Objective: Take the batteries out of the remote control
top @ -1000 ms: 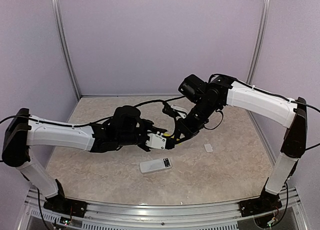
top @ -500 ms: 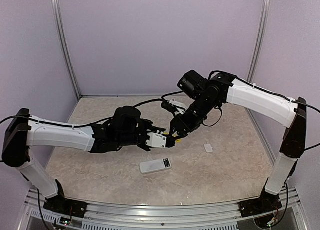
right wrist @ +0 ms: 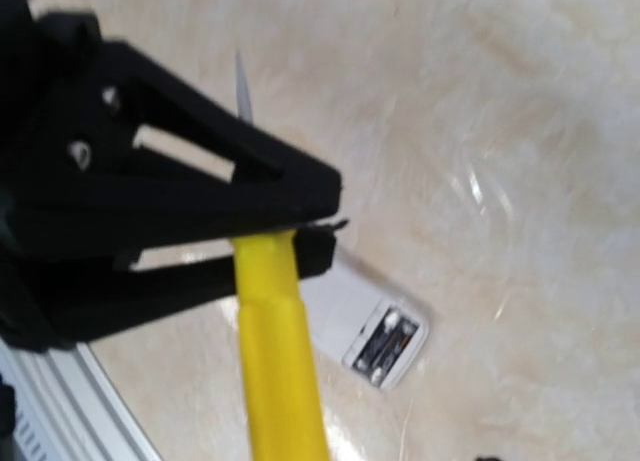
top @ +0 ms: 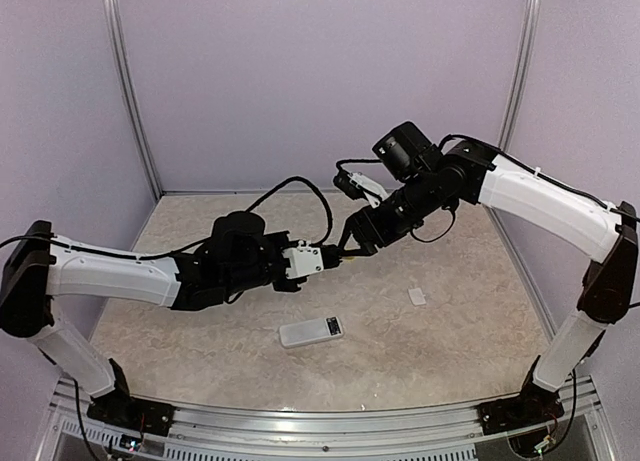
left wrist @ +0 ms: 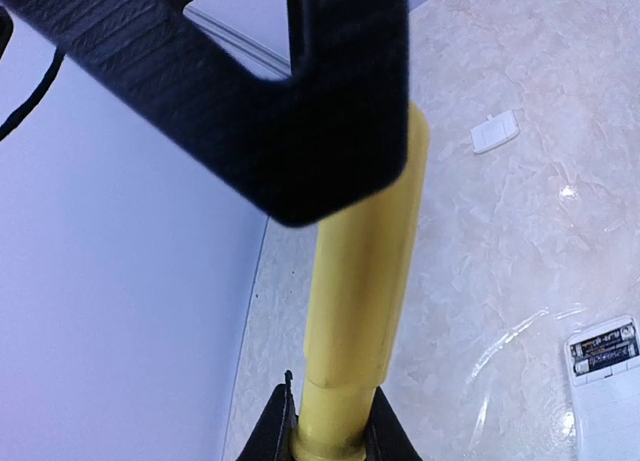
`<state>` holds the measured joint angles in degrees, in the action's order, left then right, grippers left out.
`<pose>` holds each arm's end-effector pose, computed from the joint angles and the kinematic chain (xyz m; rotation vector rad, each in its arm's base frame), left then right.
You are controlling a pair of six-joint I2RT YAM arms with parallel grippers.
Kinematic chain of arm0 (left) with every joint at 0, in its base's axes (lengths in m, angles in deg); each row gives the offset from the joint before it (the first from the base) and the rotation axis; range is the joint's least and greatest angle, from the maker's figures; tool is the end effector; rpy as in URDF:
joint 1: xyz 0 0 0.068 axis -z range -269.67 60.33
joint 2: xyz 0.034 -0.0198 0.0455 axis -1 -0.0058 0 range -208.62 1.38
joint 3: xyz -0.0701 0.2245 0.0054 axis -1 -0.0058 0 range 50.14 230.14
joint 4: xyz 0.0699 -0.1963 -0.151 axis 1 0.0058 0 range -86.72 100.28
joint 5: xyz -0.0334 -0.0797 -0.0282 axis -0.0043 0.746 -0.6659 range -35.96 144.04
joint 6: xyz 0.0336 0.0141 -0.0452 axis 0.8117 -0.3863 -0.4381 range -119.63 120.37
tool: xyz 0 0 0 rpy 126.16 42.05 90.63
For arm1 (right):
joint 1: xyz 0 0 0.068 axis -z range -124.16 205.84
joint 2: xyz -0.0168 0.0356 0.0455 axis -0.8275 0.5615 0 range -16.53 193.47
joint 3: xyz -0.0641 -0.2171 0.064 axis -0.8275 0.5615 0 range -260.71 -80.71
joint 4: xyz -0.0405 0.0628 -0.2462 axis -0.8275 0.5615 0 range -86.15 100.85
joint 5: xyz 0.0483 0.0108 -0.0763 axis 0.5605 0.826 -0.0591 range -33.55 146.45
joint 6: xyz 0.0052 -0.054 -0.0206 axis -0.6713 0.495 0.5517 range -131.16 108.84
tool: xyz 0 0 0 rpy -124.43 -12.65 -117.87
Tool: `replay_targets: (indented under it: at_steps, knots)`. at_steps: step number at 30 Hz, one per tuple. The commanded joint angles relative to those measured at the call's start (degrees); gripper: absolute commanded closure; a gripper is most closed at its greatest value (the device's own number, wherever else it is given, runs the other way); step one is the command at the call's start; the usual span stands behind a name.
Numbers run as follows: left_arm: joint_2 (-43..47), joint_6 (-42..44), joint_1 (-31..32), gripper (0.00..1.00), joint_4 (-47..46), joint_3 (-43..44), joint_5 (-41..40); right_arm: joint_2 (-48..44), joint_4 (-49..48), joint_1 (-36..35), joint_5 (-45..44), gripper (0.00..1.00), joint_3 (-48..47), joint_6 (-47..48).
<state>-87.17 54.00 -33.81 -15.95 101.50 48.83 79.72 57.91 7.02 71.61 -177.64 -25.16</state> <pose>0.2007 -0.2893 0.2052 1.5013 1.1375 0.0590 0.2239 0.2724 0.3084 -0.8974 2.4748 0.7522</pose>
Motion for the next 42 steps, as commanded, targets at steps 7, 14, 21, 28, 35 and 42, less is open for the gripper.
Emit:
replay_targets:
  at_steps: [7,14,21,28,35,42]
  knots:
    - [1.5,-16.1,-0.6,1.0,-9.1,0.9,-8.4,-6.4,-11.6,2.2,-4.1,0.37,4.6,-5.1]
    - [5.4,-31.1,-4.1,1.0,-11.1,1.9,-9.0,-10.9,-19.3,3.6,-5.9,0.36,7.7,-7.1]
    - [5.2,-26.4,-2.4,1.0,-19.3,-1.4,-15.4,-11.5,-21.7,5.0,2.9,0.31,6.4,-8.0]
    - [2.3,-26.5,-0.6,1.0,-19.8,-0.8,-15.1,-5.0,-15.1,5.2,11.9,0.35,-1.5,-8.4]
    - [0.6,-27.6,0.8,1.0,-18.4,0.8,-13.4,-1.5,-10.1,4.4,12.7,0.39,-5.5,-5.4]
    - [-1.1,-26.4,2.2,1.0,-16.4,2.0,-11.1,1.3,-7.4,2.9,11.4,0.48,-8.8,-3.9]
